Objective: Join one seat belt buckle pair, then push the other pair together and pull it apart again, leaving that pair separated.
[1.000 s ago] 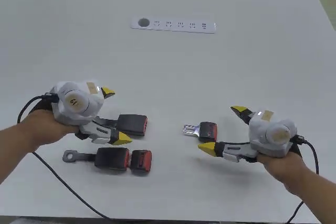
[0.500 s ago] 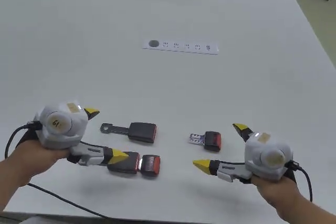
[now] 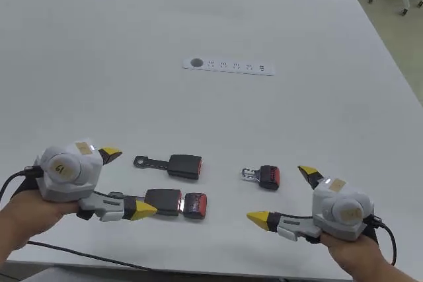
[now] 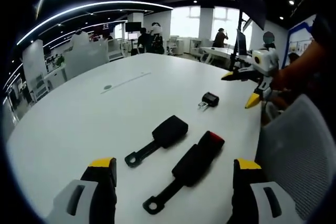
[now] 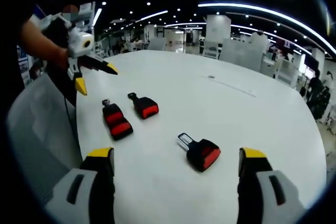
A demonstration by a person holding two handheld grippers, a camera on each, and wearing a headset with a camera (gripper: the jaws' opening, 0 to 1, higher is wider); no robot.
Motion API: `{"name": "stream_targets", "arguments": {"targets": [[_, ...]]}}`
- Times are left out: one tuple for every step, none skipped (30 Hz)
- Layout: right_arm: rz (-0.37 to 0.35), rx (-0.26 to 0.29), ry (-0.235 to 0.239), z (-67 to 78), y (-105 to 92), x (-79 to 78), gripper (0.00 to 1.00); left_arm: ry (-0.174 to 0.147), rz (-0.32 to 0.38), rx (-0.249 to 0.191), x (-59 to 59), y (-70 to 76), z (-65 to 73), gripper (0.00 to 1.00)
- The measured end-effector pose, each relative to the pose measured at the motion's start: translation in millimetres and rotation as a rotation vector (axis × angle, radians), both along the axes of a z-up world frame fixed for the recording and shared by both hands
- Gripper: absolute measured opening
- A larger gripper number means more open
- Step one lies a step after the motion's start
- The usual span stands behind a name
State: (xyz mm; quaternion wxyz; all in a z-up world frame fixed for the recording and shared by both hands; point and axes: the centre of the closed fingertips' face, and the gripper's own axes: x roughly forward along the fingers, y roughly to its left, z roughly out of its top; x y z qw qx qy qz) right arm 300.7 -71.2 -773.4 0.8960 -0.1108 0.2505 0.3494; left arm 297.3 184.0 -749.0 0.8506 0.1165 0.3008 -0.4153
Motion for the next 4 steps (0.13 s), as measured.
{"name": "stream_targets", "arguments": {"targets": [[-0.001, -0.003, 0.001, -0.8, -0.9, -1.3, 1.0, -0.002, 0.01, -0.007, -0.8, 2.8, 1.5, 0.95], [-0.002, -0.005, 0.002, -1.3, -2.0, -3.4, 1.0, 0.0, 0.015, -0.012, -1.7, 4.1, 2.0, 0.95], [-0.003, -0.007, 0.001, -1.1, -2.5, -5.4, 1.0, 0.0, 0.017, -0.017, -3.7, 5.5, 2.3, 0.96], [-0.004, -0.008, 0.003, -1.3, -3.2, -6.7, 1.0, -0.004, 0.016, -0.018, -5.3, 6.2, 2.3, 0.96]]}}
